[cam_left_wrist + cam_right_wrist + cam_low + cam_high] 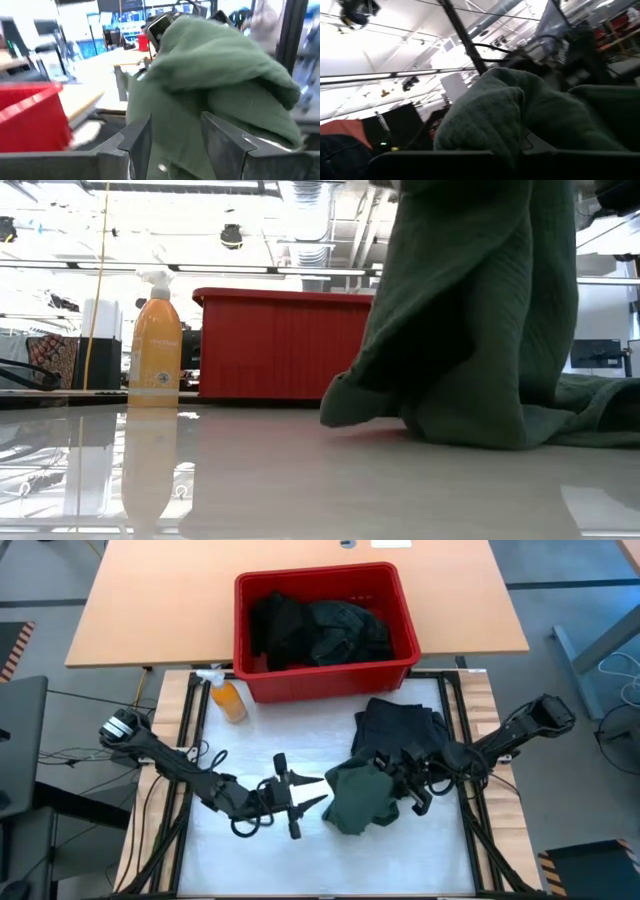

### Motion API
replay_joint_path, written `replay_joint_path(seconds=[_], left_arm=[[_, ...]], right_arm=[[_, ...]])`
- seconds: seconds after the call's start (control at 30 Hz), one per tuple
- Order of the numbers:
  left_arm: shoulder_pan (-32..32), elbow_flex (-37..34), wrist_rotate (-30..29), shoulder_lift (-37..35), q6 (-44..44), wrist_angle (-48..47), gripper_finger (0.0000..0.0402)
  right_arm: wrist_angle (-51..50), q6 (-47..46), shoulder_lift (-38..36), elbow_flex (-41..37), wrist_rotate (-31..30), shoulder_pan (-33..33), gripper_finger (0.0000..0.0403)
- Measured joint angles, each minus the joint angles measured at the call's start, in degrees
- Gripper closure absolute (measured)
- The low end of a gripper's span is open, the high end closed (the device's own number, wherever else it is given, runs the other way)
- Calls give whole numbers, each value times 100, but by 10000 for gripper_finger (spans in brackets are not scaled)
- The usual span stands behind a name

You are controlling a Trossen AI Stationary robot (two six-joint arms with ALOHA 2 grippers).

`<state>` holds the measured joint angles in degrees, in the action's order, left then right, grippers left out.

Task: Fold Laundry from Bin
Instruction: Fold the green polo shirt from the bin

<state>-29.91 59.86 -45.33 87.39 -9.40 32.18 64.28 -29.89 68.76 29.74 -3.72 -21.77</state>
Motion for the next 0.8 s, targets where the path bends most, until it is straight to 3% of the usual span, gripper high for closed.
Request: replay_joint_path(seconds=[0.2, 0.43, 0.6, 0.8], left_arm=[[-273, 618, -889, 0, -1506, -1148, 245], [-216, 801, -844, -9, -2574, -1635, 244], [-2, 801, -181, -9, -2766, -1635, 244], [168, 801, -136, -7, -3038, -1451, 244]], right_arm=[[-64, -7, 4, 0, -357, 8, 379], [-64, 26, 4, 0, -721, -40, 379], [-58, 26, 4, 0, -886, -71, 379], [-45, 25, 4, 0, -889, -71, 379]])
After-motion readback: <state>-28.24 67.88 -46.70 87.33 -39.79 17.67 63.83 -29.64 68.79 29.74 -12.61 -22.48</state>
